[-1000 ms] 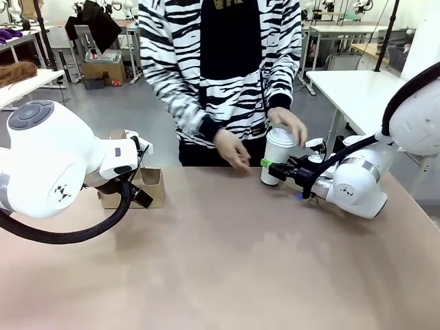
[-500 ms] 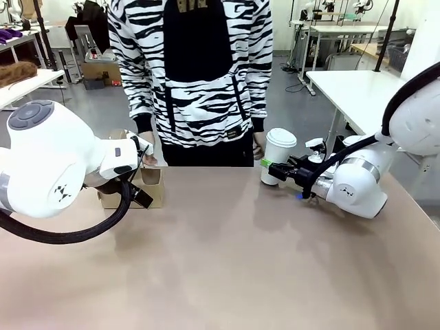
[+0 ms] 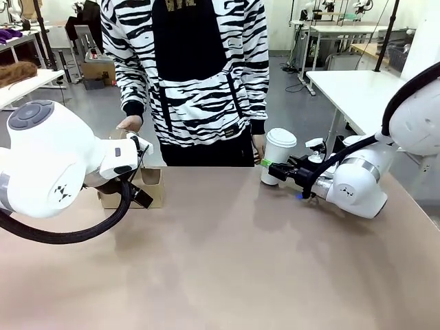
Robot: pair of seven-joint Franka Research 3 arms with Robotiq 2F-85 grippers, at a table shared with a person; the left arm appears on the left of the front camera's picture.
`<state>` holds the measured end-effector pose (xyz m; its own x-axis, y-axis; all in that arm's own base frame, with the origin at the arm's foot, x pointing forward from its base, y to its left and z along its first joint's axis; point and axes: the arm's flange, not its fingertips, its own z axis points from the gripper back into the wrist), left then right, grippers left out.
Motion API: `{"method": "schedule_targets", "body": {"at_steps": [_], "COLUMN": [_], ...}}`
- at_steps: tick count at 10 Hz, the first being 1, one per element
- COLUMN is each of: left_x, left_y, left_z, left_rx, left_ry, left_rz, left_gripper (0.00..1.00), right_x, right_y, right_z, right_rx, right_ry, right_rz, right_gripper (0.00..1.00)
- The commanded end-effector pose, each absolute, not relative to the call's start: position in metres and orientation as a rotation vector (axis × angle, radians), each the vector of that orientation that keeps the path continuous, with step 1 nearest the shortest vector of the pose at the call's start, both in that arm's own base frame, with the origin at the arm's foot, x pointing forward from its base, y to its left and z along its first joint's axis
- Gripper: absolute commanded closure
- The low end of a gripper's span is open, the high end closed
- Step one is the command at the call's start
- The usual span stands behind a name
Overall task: Pour a drink into a cup and package it in a carrier.
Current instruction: When a person places the Paper Cup Lid on the 600 ml Paper Cup , lift the 600 ml Paper Cup.
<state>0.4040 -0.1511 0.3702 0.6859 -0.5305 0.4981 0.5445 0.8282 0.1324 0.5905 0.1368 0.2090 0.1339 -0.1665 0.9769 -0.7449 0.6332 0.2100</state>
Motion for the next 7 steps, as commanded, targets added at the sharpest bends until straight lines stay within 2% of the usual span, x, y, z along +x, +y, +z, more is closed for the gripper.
{"method": "schedule_targets", "body": {"at_steps": [1, 2, 5, 7], "left_x": [0.404, 0.404, 0.404, 0.404], "left_y": [-0.151, -0.151, -0.151, -0.151], "left_z": [0.371, 0.371, 0.371, 0.371], "left_rx": [-0.028, -0.028, -0.028, -0.028], "left_ry": [-0.550, -0.550, -0.550, -0.550], "left_rz": [-0.603, -0.603, -0.603, -0.603], "left_gripper": [0.00, 0.00, 0.00, 0.00], "right_x": [0.593, 0.591, 0.569, 0.538], "right_y": [0.138, 0.137, 0.112, 0.094], "right_z": [0.215, 0.209, 0.316, 0.391], "right_rx": [0.839, 0.832, 0.823, 0.872], "right_ry": [-1.398, -1.405, -1.426, -1.384], "right_rz": [0.485, 0.498, 0.571, 0.587], "right_gripper": [0.19, 0.19, 0.19, 0.19]}}
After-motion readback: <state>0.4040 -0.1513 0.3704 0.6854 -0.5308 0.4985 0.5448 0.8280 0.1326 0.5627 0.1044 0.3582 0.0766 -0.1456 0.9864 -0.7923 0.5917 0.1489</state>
